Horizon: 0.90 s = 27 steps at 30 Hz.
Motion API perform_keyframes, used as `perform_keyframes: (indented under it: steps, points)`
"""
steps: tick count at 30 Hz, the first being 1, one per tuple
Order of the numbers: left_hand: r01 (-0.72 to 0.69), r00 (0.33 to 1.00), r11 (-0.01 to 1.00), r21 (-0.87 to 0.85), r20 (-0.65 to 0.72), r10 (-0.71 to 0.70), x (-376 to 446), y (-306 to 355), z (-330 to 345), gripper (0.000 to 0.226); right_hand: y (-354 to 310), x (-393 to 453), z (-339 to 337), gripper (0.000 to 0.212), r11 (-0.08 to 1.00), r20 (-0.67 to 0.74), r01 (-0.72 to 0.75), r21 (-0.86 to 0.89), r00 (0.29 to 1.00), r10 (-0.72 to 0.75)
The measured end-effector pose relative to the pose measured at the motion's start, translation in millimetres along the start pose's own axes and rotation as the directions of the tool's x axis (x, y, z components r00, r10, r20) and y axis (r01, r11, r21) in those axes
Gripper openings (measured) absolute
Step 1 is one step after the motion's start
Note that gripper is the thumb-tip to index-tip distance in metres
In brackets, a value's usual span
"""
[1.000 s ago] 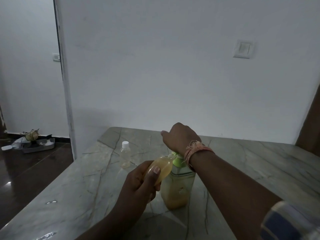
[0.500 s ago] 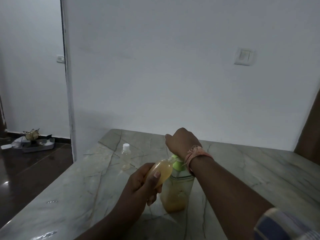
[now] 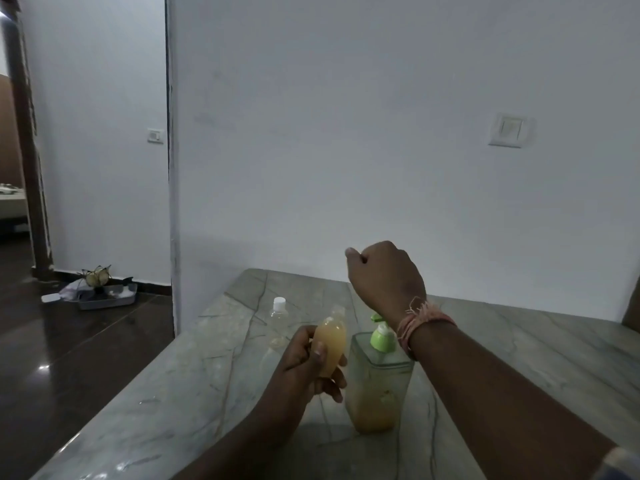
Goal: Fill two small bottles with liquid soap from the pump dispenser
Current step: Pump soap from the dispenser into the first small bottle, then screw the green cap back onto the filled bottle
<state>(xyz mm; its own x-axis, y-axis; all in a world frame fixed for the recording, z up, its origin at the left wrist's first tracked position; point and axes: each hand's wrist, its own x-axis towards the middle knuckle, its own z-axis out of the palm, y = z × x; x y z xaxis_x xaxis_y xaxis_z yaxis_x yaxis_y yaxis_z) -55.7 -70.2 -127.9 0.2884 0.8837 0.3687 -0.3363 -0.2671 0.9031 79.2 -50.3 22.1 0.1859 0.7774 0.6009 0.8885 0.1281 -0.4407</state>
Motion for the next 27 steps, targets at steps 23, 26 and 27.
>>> perform_keyframes:
  steps: [23,26,27]
  points:
    - [-0.027,0.776,0.916,0.399,-0.57,0.271,14,-4,-35,0.02,11,-115,131,0.036,0.996,0.413,0.087,0.033,0.906,-0.092]
    - [-0.027,0.792,0.916,0.4,-0.55,0.264,17,-7,-35,0.019,14,-114,134,0.033,0.988,0.352,0.051,0.146,0.931,-0.1]
    - [-0.029,0.797,0.916,0.401,-0.544,0.263,17,-8,-35,0.019,15,-114,133,0.033,0.981,0.32,0.042,0.192,0.942,-0.103]
